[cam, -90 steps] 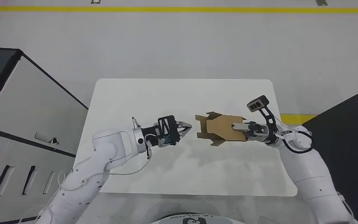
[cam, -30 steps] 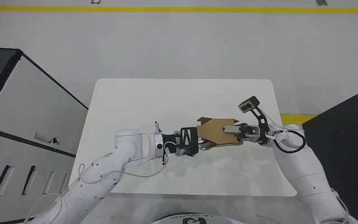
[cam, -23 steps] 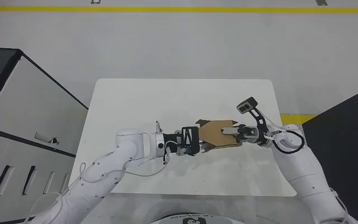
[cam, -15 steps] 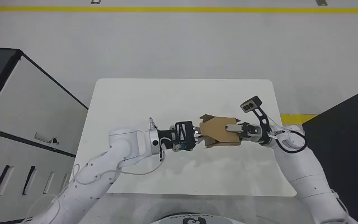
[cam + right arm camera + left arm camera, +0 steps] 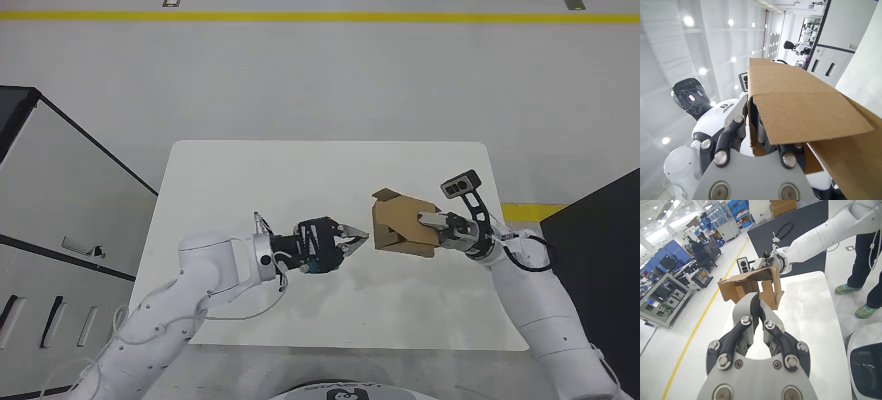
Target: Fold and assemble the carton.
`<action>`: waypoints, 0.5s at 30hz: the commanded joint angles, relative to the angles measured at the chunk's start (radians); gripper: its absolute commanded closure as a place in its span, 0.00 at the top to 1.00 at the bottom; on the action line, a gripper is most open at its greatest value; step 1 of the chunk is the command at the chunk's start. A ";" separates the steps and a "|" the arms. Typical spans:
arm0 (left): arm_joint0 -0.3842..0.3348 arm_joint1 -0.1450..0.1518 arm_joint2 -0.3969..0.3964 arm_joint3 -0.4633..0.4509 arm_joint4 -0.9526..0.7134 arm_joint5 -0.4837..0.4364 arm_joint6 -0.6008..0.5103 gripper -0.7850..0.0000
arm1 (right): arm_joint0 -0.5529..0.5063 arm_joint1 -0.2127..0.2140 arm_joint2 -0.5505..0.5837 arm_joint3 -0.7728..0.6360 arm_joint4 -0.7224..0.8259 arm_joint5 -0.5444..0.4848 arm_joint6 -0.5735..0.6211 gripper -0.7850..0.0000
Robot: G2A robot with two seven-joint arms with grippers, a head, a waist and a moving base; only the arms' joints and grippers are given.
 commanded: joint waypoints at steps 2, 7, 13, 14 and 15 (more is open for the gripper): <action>0.005 0.001 0.008 -0.010 0.020 -0.010 0.010 0.00 | 0.007 -0.008 -0.008 0.025 0.009 -0.019 -0.019 0.00; -0.001 -0.002 0.033 -0.019 0.031 -0.018 0.026 0.00 | 0.021 -0.017 -0.022 0.059 0.008 -0.044 -0.044 0.00; -0.034 -0.011 0.076 -0.003 0.037 -0.008 0.025 0.00 | 0.029 -0.024 -0.037 0.054 -0.005 -0.040 -0.040 0.00; -0.041 -0.012 0.080 0.000 0.037 -0.005 0.025 0.00 | 0.027 -0.024 -0.036 0.048 -0.008 -0.037 -0.037 0.00; -0.047 -0.014 0.084 0.005 0.037 -0.002 0.025 0.00 | 0.024 -0.024 -0.034 0.043 -0.008 -0.035 -0.035 0.00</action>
